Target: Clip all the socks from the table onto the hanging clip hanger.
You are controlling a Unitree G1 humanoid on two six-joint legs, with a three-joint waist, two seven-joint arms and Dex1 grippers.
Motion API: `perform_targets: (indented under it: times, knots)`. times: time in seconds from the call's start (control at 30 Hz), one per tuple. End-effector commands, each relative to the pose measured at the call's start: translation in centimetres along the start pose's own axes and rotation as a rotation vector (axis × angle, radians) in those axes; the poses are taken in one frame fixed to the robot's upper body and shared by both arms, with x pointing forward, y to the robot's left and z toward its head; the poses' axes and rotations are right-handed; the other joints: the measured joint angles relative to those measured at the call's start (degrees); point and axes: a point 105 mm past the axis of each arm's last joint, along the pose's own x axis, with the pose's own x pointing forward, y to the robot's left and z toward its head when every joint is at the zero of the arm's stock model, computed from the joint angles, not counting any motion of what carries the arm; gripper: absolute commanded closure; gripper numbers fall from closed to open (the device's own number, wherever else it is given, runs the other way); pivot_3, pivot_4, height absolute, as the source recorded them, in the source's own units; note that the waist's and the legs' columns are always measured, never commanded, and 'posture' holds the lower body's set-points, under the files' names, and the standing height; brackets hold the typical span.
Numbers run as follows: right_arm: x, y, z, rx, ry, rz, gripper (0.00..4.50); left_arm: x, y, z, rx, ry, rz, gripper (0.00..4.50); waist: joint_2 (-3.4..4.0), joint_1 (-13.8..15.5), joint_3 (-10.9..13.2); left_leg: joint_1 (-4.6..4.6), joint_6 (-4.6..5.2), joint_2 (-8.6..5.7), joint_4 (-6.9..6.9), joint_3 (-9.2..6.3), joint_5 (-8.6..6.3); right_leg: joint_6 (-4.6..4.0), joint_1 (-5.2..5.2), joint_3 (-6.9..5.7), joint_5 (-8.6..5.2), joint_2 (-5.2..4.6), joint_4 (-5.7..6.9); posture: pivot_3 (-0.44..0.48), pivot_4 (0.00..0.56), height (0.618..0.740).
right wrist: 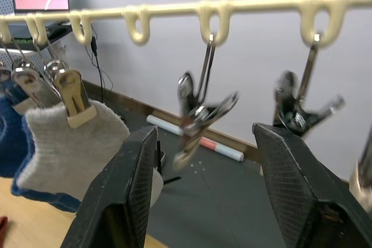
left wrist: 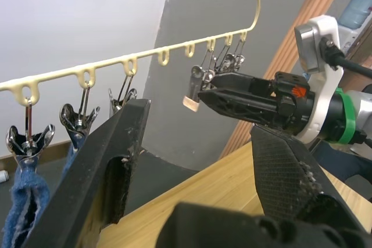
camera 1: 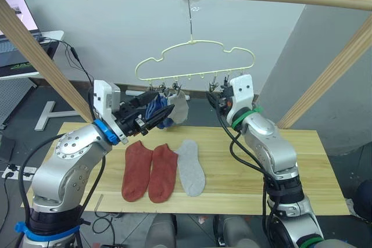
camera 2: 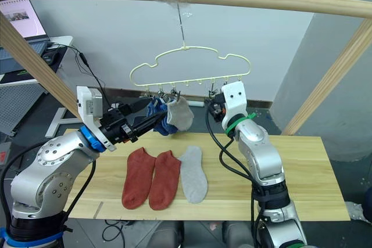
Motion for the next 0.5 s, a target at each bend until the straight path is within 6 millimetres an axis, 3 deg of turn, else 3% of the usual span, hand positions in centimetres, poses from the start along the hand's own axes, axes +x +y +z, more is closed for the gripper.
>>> perform_targets:
  times: [0.03, 0.5]
  knots:
    - [0.3, 0.5, 1.6, 0.018, -0.07, 0.015, 1.76, 0.2, -0.4, 1.6, 0.058, -0.053, -0.006, 1.34, 0.0, -0.06, 0.0, 0.0, 0.0, 0.0, 0.0, 0.0, 0.0, 0.0, 0.0, 0.0, 0.0, 0.0, 0.0, -0.029, 0.192, 0.74]
    - [1.1, 1.6, 2.6, 0.046, -0.103, 0.028, 1.76, 0.5, -0.9, 2.0, 0.046, -0.075, -0.001, 1.34, 0.02, -0.08, 0.02, -0.01, 0.0, 0.0, 0.0, -0.02, 0.0, 0.0, -0.01, 0.01, 0.0, -0.01, 0.01, -0.014, 0.199, 0.74]
